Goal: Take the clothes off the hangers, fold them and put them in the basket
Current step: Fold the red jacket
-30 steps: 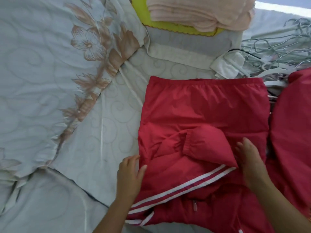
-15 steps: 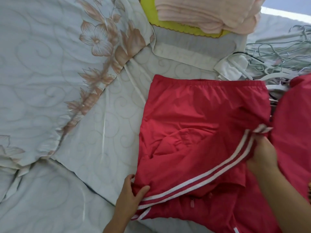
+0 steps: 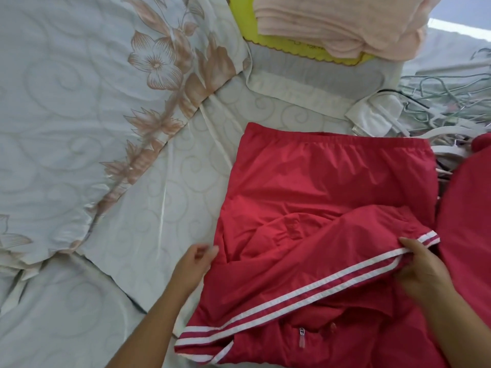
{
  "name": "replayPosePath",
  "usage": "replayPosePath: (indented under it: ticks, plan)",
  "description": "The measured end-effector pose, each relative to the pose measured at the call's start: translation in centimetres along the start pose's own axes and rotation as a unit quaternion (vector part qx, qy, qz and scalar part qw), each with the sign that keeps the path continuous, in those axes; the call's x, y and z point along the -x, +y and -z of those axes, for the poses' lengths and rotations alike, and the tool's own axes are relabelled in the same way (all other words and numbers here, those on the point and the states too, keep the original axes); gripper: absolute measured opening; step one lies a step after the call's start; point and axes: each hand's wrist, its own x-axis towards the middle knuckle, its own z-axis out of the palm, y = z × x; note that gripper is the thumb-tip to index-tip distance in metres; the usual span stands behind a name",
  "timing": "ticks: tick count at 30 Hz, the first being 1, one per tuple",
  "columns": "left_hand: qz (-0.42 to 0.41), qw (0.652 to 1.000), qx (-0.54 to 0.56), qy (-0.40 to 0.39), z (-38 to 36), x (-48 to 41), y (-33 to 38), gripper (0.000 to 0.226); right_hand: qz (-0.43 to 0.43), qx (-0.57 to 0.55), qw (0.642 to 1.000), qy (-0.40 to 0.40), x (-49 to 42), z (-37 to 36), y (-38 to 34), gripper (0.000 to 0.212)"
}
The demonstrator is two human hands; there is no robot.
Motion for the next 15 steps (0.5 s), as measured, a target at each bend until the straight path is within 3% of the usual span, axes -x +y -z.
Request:
replayPosePath:
  ticks: [2,6,7,10,12,15]
  plan:
    - [-0.015,0.999,-0.022,0.033,-1.3,-2.5,3.0,0.059,0.002,-0.004,0.999,-0.04,0.5,-0.4,-0.4,0.013]
    - [-0.099,0.986,-0.082,0.109,-3.5,-4.1,7.0,0.039,0.006,-0.018,0.995,-0.093,2.1,-0.9,-1.6,0.015]
    - [-0.151,0.972,-0.116,0.135,-4.1,-3.2,7.8,0.04,-0.001,-0.023,0.994,-0.106,2.6,-0.9,-2.0,0.018]
    - [-0.348,0.89,-0.23,0.183,-8.6,-0.1,9.5,0.052,-0.002,-0.025,0.989,-0.147,4.9,-0.6,-4.2,0.027]
    - [-0.375,0.868,-0.306,0.108,-12.7,1.3,10.4,0.057,0.016,-0.028,0.989,-0.147,6.2,-0.2,-5.6,0.044]
    - [-0.232,0.861,-0.418,-0.172,-16.9,1.4,9.3,0.06,0.043,-0.037,0.99,-0.13,6.8,1.0,-7.6,0.037]
